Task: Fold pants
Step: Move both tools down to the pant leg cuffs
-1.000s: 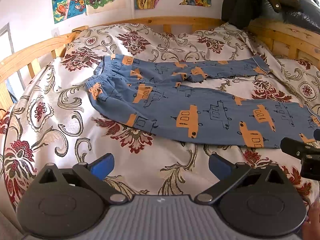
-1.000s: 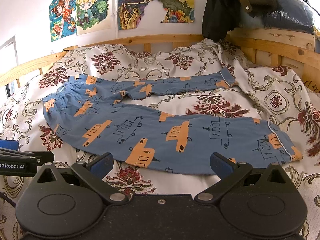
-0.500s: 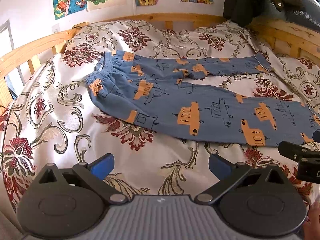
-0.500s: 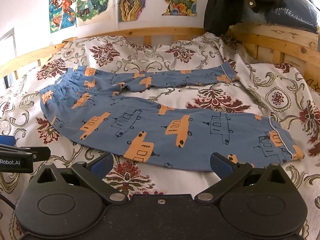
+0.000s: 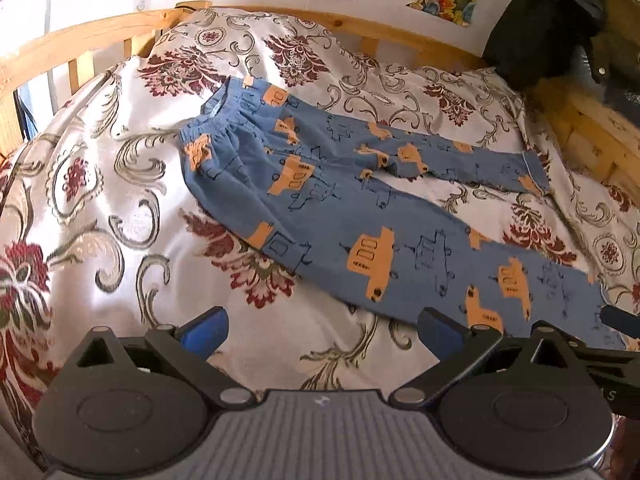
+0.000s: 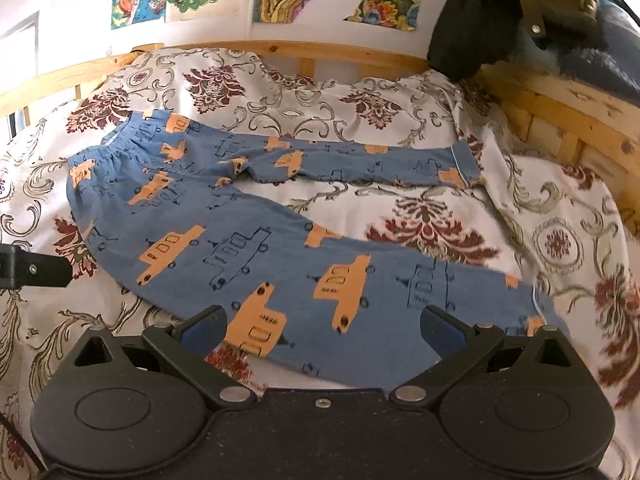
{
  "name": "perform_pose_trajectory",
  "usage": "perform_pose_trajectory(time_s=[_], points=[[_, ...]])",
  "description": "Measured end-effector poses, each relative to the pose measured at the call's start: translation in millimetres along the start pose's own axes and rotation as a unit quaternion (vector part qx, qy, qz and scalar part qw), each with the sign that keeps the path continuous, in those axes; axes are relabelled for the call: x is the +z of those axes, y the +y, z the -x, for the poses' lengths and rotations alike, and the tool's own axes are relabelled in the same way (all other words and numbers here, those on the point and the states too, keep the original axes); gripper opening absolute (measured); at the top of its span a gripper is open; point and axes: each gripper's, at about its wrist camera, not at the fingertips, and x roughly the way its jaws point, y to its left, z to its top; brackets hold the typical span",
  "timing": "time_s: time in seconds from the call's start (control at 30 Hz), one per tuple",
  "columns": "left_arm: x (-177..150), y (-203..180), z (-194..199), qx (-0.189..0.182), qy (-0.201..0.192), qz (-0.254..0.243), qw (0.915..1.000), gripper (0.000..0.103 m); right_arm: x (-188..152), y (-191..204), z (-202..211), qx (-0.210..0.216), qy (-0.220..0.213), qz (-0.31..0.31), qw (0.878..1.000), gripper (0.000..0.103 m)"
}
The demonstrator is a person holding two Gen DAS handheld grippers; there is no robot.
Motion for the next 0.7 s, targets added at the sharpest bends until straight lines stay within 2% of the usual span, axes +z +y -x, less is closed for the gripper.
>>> perform_pose_trajectory(time_s=[0.2,0.4,0.47,0.6,0.7], points=[[28.5,1.9,-2.9,-0.005,-0.002,-0.007,1.0000,0.103,23.9,-1.6,-3.6,0.019,-0.001,0.050,0.999,0.102],[65.8,6.0,-12.3,-0.012,-0.016,-0.051,0.9985,0.103,51.8,-7.2,-4.3,0.064,0.006,0.112,0.992,0.102],[80.8,10.3,-14.4,-0.012,-0.026,-0.062,0.9977,0.103,65.2,-12.0,-0.4,0.097,0.016,0.144,0.985,0.102],[118.1,23.8,-22.8,-0.030,-0.027,-0.063,0.9972,0.103,97.3,-17.8,3.2,0.142,0.064,0.225,0.962,0.102],[147.7,30.8,-33.8,-0.032,-0.025,-0.061,0.9973,0.103,122.5,-28.1,-4.0,0.180,0.120,0.234,0.948,0.102]])
